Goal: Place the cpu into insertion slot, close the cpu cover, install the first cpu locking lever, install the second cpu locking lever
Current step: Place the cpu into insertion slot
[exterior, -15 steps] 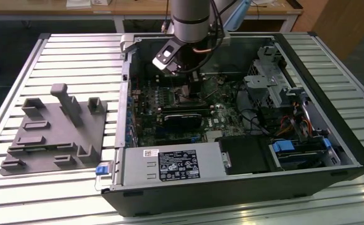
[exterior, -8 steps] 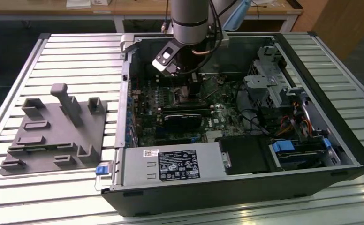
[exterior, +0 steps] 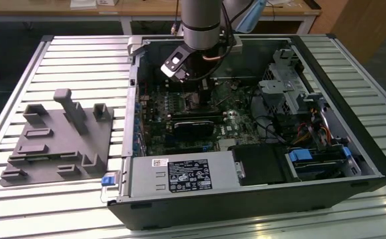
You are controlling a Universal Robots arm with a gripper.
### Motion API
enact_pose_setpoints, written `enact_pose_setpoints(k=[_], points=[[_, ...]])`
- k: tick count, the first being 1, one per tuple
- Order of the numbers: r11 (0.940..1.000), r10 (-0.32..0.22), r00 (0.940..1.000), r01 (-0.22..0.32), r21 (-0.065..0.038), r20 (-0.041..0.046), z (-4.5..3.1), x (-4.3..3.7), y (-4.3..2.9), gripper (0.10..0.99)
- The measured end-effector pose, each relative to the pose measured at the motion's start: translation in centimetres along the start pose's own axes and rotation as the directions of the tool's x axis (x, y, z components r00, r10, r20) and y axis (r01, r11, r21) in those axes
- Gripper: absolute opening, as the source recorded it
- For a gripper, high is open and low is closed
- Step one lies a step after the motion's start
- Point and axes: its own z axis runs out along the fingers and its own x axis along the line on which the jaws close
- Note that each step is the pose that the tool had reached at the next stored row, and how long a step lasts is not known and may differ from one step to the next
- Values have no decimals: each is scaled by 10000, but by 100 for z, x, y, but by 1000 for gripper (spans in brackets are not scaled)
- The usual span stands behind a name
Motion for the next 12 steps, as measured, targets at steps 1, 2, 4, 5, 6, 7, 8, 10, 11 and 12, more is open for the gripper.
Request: enact_pose_setpoints(k=[1,2,4,5,6,7,8,10,11,12], points=[[10000,38,10000,-38,1,3,9,1,-2,541],[10000,58,10000,-58,1,5,19,2,-4,541],[10000,75,10000,-75,2,6,37,4,-11,541],[10000,77,10000,-77,2,6,45,5,-16,541],[10000,77,10000,-77,2,3,52,7,-21,541],[10000,77,10000,-77,2,1,61,9,-24,541],[10000,78,10000,-78,3,0,69,10,-27,541],[10000,91,10000,-91,3,0,86,13,-28,541],[9999,106,9999,-106,3,0,95,15,-29,541],[9999,116,9999,-116,3,-2,103,17,-30,541]])
